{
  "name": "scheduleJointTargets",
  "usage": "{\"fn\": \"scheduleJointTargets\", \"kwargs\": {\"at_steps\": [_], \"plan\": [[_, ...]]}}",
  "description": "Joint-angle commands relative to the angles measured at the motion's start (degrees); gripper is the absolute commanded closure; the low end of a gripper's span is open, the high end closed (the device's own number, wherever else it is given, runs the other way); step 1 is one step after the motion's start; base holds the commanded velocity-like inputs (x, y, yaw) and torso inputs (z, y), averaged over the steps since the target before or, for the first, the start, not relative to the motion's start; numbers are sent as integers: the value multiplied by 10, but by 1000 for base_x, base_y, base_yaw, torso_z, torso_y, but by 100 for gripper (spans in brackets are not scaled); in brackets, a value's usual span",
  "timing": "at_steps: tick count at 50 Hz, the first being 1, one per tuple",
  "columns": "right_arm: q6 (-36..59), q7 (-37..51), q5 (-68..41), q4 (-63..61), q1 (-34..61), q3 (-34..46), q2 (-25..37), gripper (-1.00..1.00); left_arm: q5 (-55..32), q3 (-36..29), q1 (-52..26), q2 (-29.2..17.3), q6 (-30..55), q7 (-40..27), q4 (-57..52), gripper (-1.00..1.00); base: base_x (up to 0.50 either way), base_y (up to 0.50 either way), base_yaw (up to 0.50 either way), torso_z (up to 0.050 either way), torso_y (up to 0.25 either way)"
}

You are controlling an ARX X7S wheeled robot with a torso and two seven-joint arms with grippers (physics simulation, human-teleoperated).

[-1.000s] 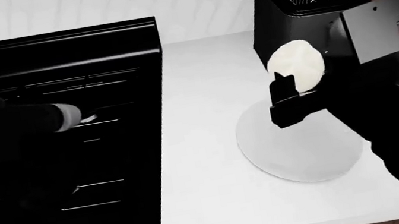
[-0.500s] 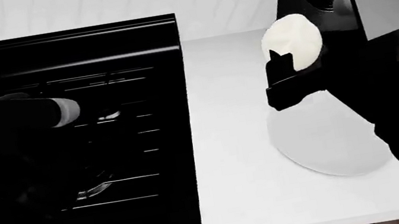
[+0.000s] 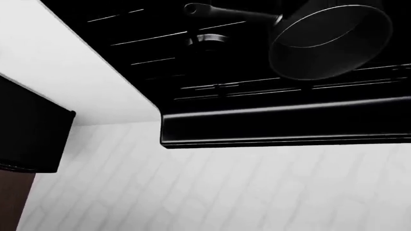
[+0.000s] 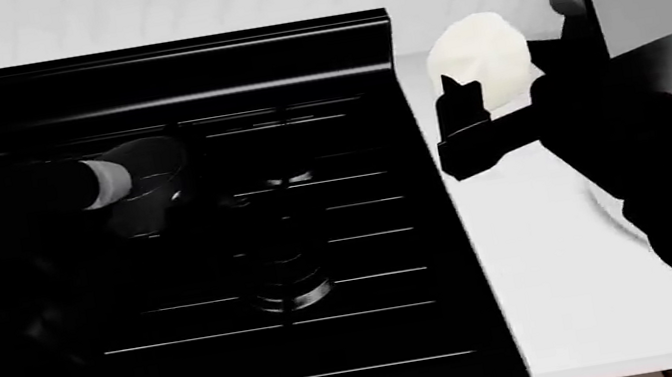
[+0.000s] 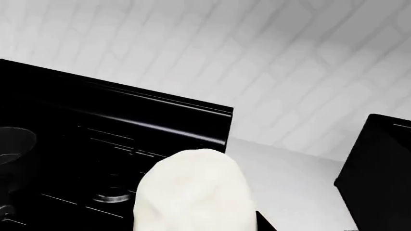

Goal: Frozen meat rests on a plate on the counter. Retrieve the meat and place it in a pot on a burner. Then turn the burner on.

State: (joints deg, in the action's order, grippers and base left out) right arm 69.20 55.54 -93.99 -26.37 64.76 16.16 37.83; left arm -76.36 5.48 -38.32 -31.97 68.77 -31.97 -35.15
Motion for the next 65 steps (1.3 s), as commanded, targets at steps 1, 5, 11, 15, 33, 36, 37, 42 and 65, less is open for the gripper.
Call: {"fn": "scheduleJointTargets", "kwargs": {"at_steps": [1, 5, 11, 15, 33, 36, 37, 42, 65], "plan": [[2, -16, 13, 1, 3, 8, -4, 100, 3, -4, -12, -2, -6, 1, 6, -100, 0, 500, 0, 0, 0], [1, -23, 21, 3, 1, 11, -5, 100, 14, -9, -10, -2, -11, 7, 9, -100, 0, 500, 0, 0, 0], [-3, -35, 35, 4, -3, 13, -5, 100, 13, -8, -8, -3, -13, 3, 8, -100, 0, 500, 0, 0, 0], [-5, -37, 37, 3, -5, 13, -3, 100, 13, -10, -7, -5, -13, 2, 5, -100, 0, 500, 0, 0, 0], [-18, -58, 53, 1, -13, 18, -6, 100, 8, -9, 1, -13, -17, -4, 0, -100, 0, 500, 0, 0, 0], [-19, -58, 53, 0, -14, 18, -5, 100, 8, -11, 1, -13, -17, -4, 1, -100, 0, 500, 0, 0, 0], [-20, -58, 53, 0, -15, 18, -4, 100, 9, -12, 1, -13, -18, -4, 1, -100, 0, 500, 0, 0, 0], [-22, -61, 56, 2, -16, 19, -3, 100, 11, -17, -1, -11, -19, -2, 4, -100, 0, 500, 0, 0, 0], [-19, -72, 62, 3, -6, 34, -4, 100, 15, -26, -2, -13, -27, 0, 9, -100, 32, 61, 0, 0, 0]]}}
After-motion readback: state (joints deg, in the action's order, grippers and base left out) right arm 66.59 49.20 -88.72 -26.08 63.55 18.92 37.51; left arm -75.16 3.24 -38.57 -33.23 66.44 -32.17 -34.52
